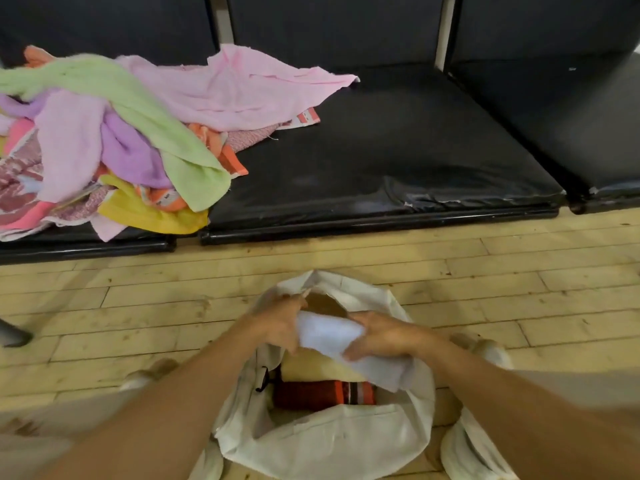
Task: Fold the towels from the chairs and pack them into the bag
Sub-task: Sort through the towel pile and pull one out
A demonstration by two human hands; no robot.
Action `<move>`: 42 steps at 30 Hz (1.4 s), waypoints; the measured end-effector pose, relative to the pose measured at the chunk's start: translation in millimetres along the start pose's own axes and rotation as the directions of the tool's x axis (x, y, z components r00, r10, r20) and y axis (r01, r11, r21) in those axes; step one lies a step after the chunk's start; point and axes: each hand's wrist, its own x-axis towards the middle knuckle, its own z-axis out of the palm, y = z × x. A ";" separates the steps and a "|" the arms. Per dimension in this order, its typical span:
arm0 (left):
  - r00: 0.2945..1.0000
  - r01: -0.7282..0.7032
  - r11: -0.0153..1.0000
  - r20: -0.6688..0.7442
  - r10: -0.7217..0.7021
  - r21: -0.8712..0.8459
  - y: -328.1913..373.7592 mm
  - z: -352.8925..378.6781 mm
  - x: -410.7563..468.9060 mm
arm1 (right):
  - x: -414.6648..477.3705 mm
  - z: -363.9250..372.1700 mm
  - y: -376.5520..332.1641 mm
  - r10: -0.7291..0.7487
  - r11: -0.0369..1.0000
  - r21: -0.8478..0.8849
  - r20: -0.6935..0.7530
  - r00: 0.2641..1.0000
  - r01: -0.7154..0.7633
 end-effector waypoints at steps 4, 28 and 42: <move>0.944 0.088 0.993 -0.311 -0.108 -0.077 -10.9 25.3 20.6 | 9.7 16.7 28.9 0.045 0.986 0.162 -0.016 0.999 -0.041; 0.944 -0.113 0.943 -0.330 0.004 -0.312 -17.6 -22.2 14.2 | 69.2 95.0 -38.9 0.208 0.476 0.879 -0.088 0.974 -0.022; 0.947 -0.314 0.944 -0.109 0.302 -0.107 21.6 -125.6 -111.8 | -81.7 -57.7 -105.8 -0.190 0.907 0.301 -0.327 0.926 0.293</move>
